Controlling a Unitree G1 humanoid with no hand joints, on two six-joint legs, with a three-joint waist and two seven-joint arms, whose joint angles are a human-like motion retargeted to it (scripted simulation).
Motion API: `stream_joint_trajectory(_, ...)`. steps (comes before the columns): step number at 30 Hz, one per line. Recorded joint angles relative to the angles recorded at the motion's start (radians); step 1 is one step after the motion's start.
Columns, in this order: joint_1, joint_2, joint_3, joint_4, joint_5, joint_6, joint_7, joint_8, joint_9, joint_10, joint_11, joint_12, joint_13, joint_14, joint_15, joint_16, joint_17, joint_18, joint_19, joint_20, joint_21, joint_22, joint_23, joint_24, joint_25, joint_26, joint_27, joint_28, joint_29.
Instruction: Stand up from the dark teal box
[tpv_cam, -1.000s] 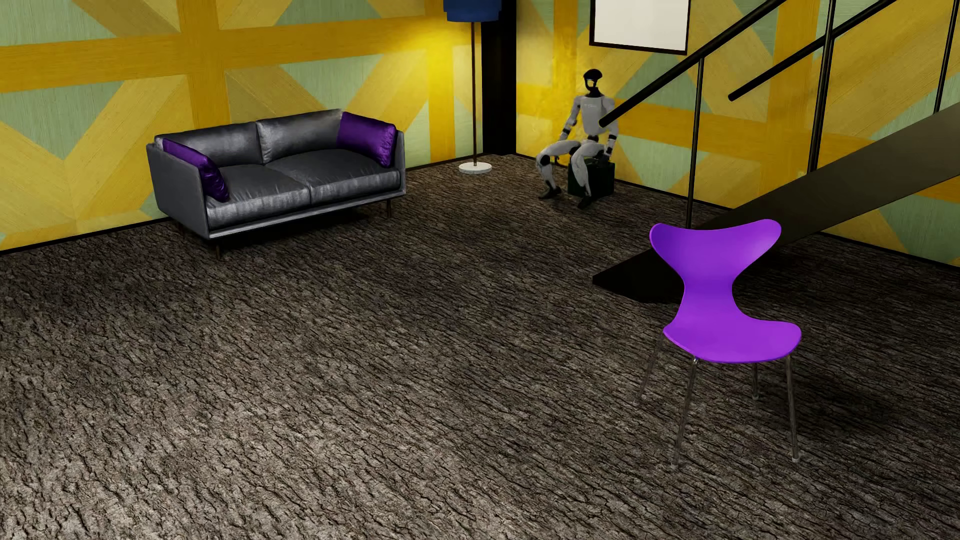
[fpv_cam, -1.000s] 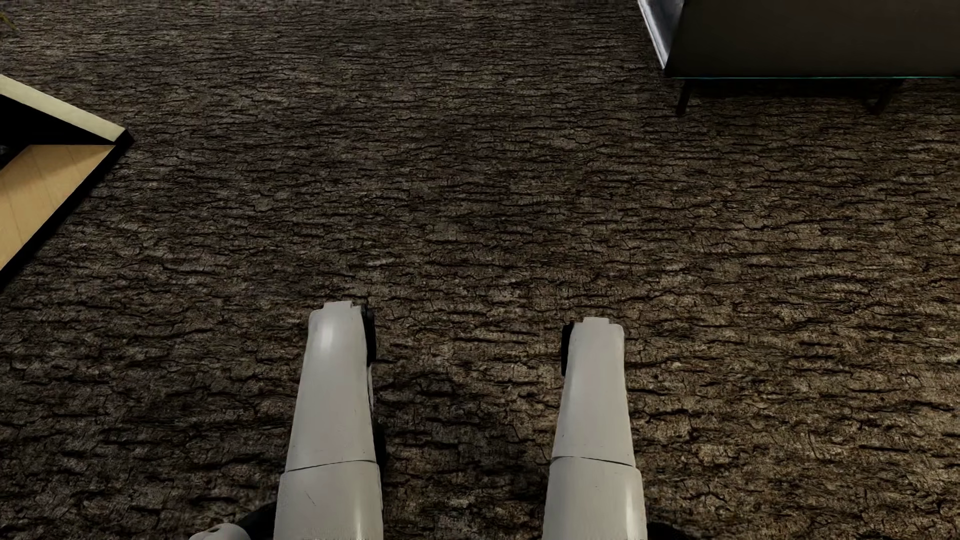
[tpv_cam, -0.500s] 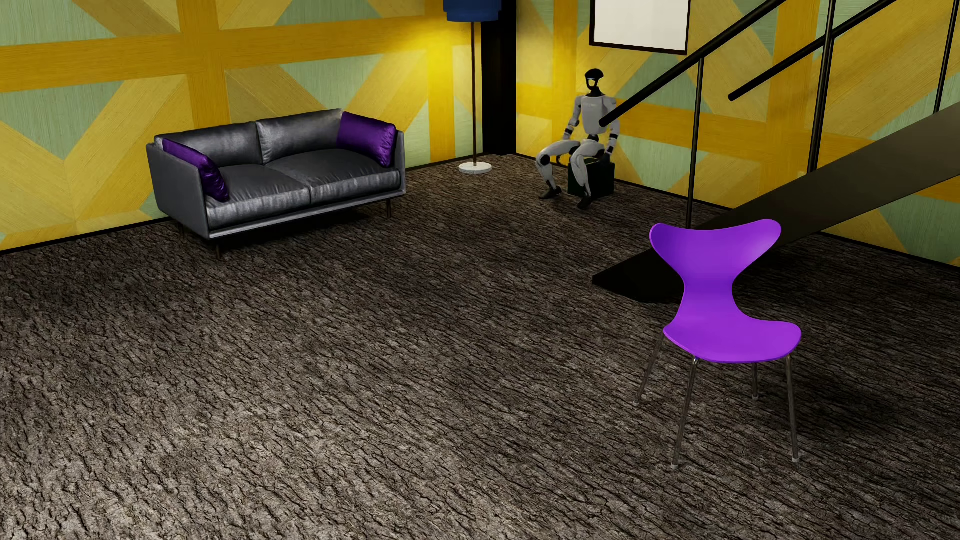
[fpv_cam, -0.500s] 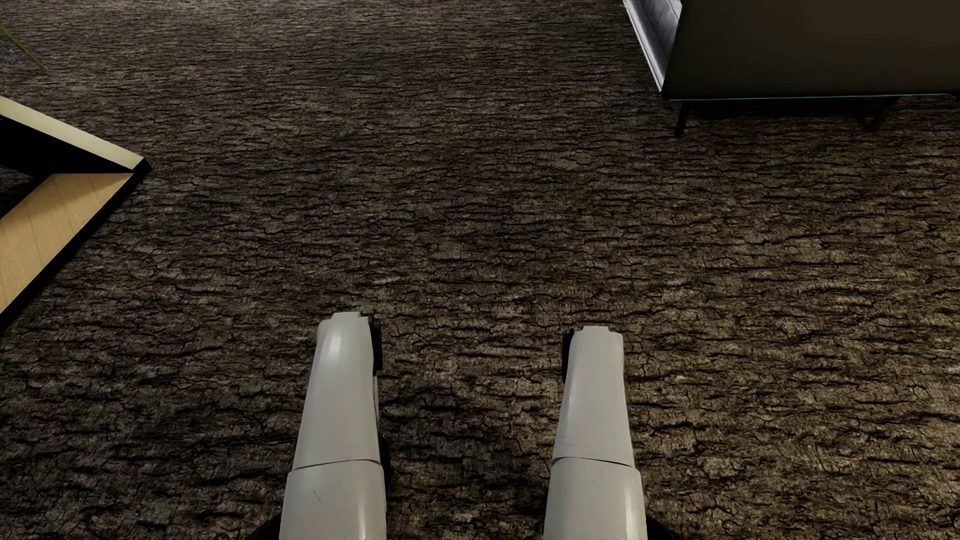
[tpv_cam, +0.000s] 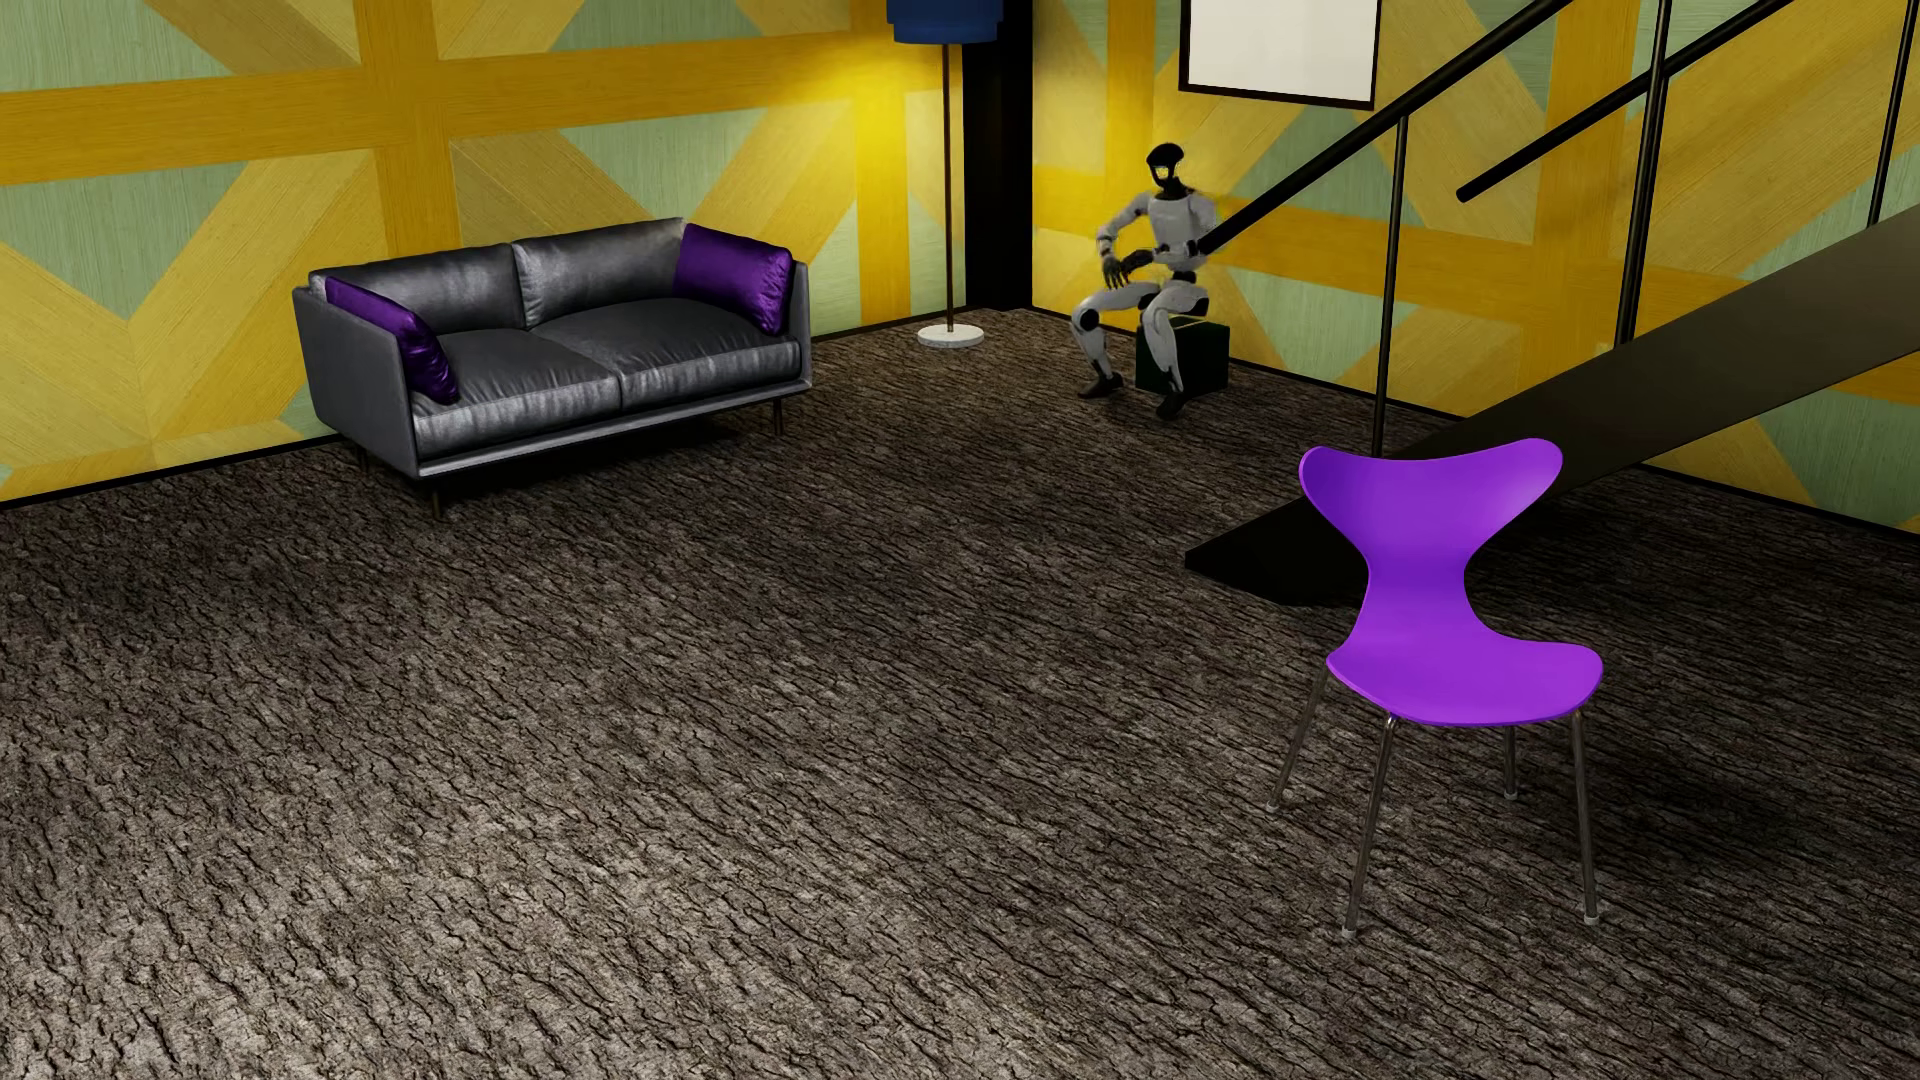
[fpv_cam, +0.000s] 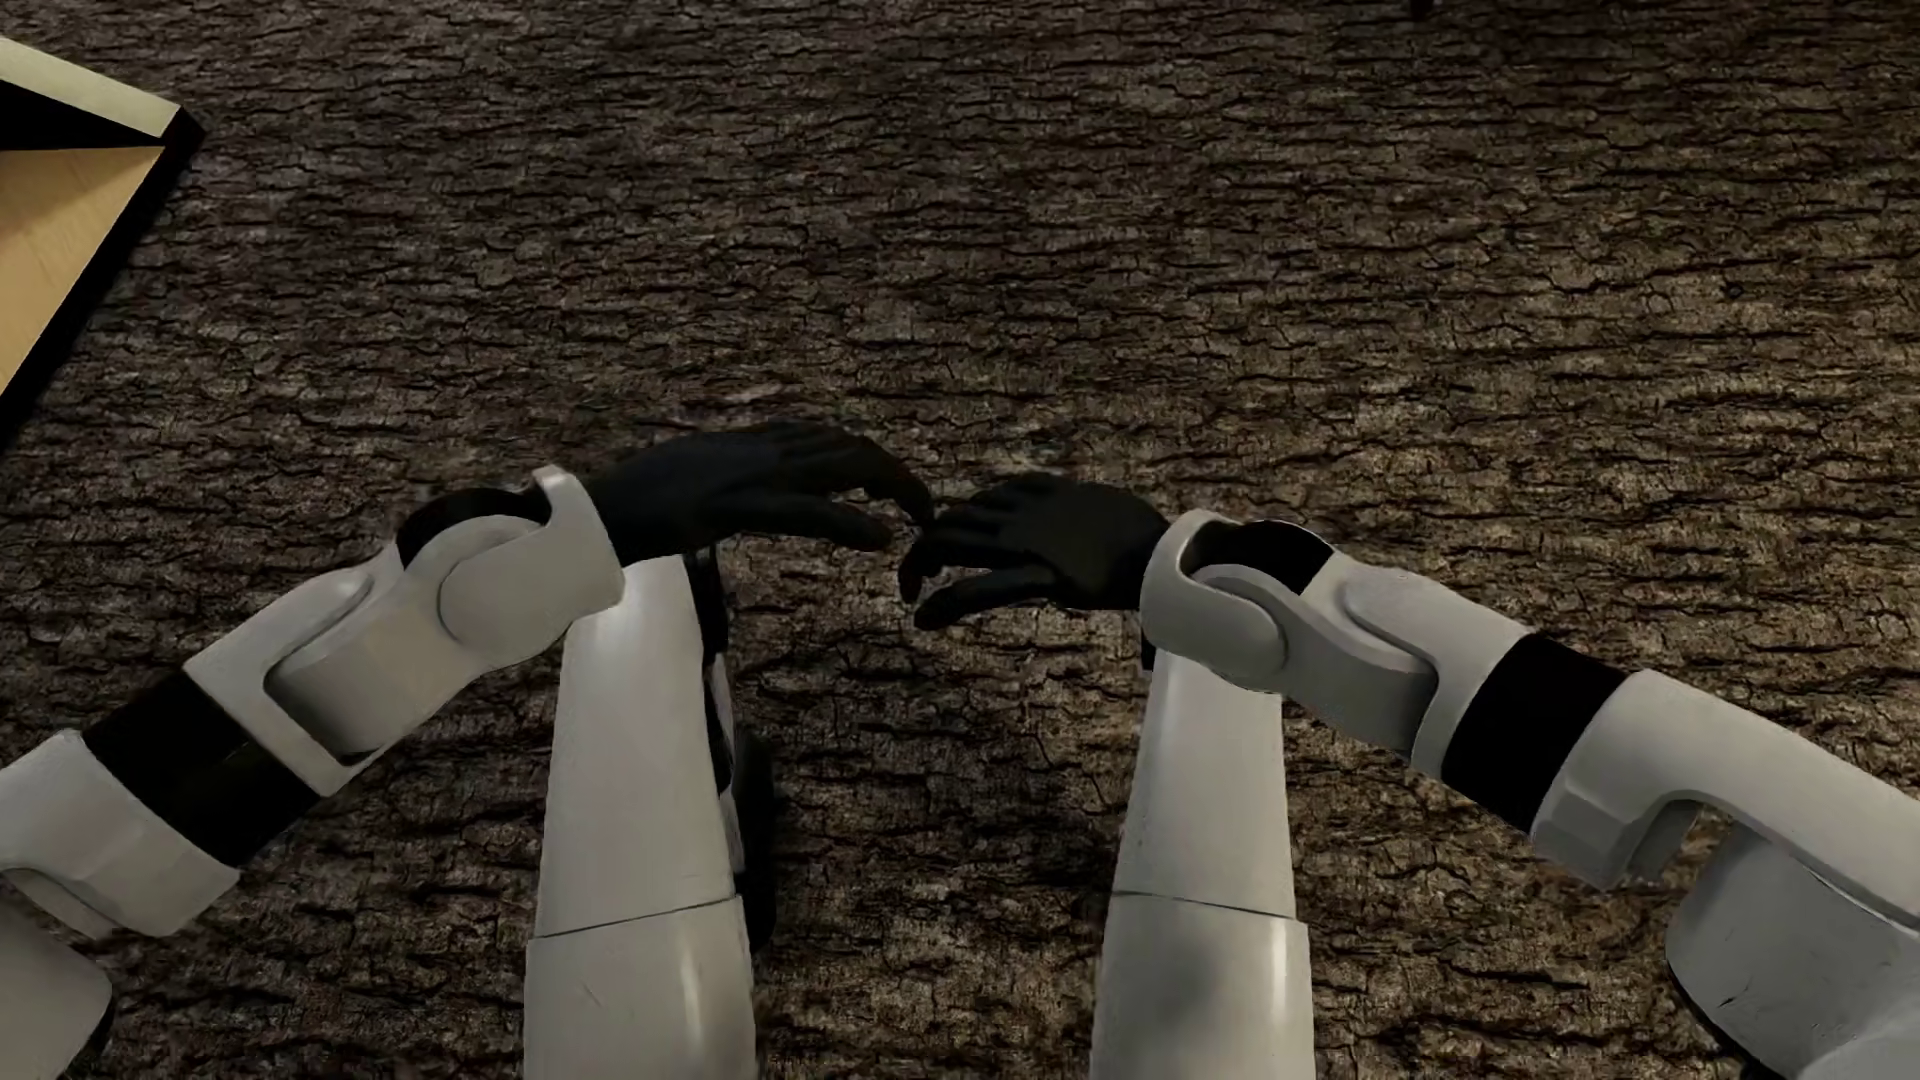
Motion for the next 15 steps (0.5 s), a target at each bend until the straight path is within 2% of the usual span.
stream_joint_trajectory(1, -0.032, -0.035, 0.0, 0.003, -0.004, -0.001, -0.004, 0.005, 0.021, 0.002, 0.001, -0.08, -0.069, -0.007, 0.003, 0.018, -0.005, -0.006, 0.013, -0.07, 0.065, 0.003, -0.002, -0.017, -0.014, -0.002, -0.018, 0.026, -0.014)
stream_joint_trajectory(3, -0.106, -0.112, 0.001, 0.018, -0.005, -0.008, -0.014, 0.013, 0.072, 0.013, 0.007, -0.195, -0.161, -0.019, 0.001, 0.059, -0.017, -0.022, 0.033, -0.137, 0.152, -0.029, -0.02, -0.043, -0.008, -0.04, -0.034, 0.149, -0.204)
stream_joint_trajectory(5, -0.192, -0.194, 0.0, 0.022, -0.006, -0.013, -0.03, 0.023, 0.117, 0.03, 0.017, -0.265, -0.214, -0.037, -0.012, 0.102, -0.075, -0.033, 0.054, -0.175, 0.163, -0.09, -0.105, -0.081, 0.03, -0.062, -0.047, 0.266, -0.32)
stream_joint_trajectory(8, -0.317, -0.31, 0.003, 0.013, -0.004, -0.026, -0.048, 0.027, 0.16, 0.04, 0.019, -0.344, -0.251, -0.071, -0.042, 0.17, -0.151, -0.037, 0.07, -0.208, 0.158, -0.197, -0.192, -0.106, 0.043, -0.1, -0.082, 0.369, -0.449)
stream_joint_trajectory(11, -0.377, -0.36, 0.009, -0.013, 0.014, -0.029, -0.053, 0.026, 0.183, 0.019, -0.005, -0.399, -0.293, -0.108, -0.07, 0.177, -0.181, -0.019, 0.062, -0.224, 0.169, -0.241, -0.239, -0.106, 0.042, -0.108, -0.092, 0.383, -0.471)
stream_joint_trajectory(15, -0.325, -0.323, 0.011, -0.046, 0.034, -0.03, -0.029, 0.01, 0.171, -0.089, -0.11, -0.35, -0.237, -0.141, -0.083, 0.109, -0.134, 0.008, 0.024, -0.183, 0.118, -0.174, -0.178, -0.067, 0.015, -0.096, -0.084, 0.358, -0.426)
